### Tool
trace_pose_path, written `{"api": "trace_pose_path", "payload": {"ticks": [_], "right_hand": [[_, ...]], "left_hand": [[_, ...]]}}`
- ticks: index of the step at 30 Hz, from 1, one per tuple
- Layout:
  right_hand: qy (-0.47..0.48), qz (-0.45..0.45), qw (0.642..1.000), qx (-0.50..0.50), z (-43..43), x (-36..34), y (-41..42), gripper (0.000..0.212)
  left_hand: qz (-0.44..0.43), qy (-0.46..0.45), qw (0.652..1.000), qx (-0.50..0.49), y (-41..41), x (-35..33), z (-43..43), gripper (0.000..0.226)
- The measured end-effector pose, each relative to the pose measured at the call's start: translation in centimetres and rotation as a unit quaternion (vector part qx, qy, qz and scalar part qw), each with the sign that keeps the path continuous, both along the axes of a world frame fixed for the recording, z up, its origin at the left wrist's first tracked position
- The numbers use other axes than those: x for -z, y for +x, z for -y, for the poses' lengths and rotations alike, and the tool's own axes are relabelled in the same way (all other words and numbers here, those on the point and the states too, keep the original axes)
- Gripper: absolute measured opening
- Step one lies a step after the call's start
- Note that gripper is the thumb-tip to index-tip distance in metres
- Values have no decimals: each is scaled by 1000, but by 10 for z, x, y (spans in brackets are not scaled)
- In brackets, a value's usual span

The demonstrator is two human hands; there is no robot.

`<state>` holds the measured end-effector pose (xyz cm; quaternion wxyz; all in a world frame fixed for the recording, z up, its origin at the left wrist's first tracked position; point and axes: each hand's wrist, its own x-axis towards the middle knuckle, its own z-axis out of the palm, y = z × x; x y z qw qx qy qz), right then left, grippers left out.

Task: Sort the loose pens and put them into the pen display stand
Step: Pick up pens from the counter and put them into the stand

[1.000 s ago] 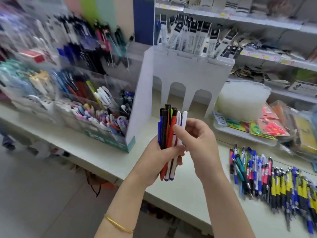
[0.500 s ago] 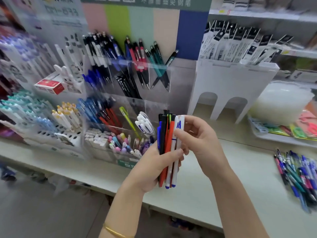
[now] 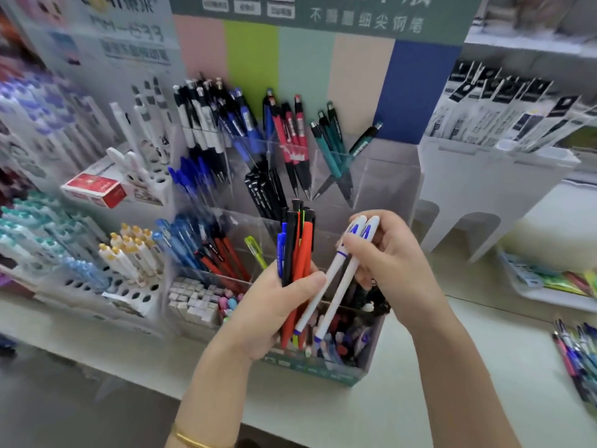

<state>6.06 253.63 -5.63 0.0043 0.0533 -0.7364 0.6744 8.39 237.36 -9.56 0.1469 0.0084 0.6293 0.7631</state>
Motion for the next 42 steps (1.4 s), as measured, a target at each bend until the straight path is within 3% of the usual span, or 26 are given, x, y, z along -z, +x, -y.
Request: {"api": "trace_pose_path", "payload": {"ticks": [5, 9, 13, 16, 19, 23, 27, 29, 31, 33, 34, 37, 40, 42], "right_hand": [[54, -49, 987, 146, 3, -7, -3, 19], [143, -146, 945, 254, 21, -9, 5, 25], [229, -176, 906, 309, 46, 2, 17, 24], [327, -179, 867, 331, 59, 14, 19, 33], [433, -163, 828, 317, 74, 25, 14, 40], [544, -94, 797, 244, 83, 41, 10, 9], [555, 45, 816, 154, 85, 45, 11, 30], [551, 57, 818, 153, 87, 42, 13, 25], [529, 3, 817, 232, 86, 39, 18, 23], [434, -86, 842, 307, 85, 28, 23, 21], [356, -107, 875, 310, 86, 20, 24, 20], [159, -60, 957, 234, 94, -1, 23, 6], [148, -8, 968, 205, 100, 1, 17, 21], [120, 5, 972, 202, 101, 2, 14, 18]], "left_hand": [[-52, -21, 997, 58, -21, -9, 24, 14], [-75, -6, 989, 130, -38, -16, 43, 23], [-54, 9, 981, 186, -48, -9, 57, 25], [-27, 18, 979, 203, -49, -1, 61, 22], [-1, 46, 974, 221, -49, 5, 63, 41], [9, 108, 965, 238, -47, 5, 65, 53], [10, 147, 958, 245, -45, 6, 67, 43], [14, 156, 955, 250, -44, 6, 69, 44], [21, 163, 951, 261, -42, 6, 70, 45], [21, 163, 950, 266, -42, 7, 71, 45], [17, 160, 950, 268, -41, 7, 71, 45], [4, 141, 955, 262, -37, 5, 69, 34], [-10, 107, 962, 249, -33, 2, 72, 22], [-3, 89, 968, 234, -31, 2, 76, 20]]}}
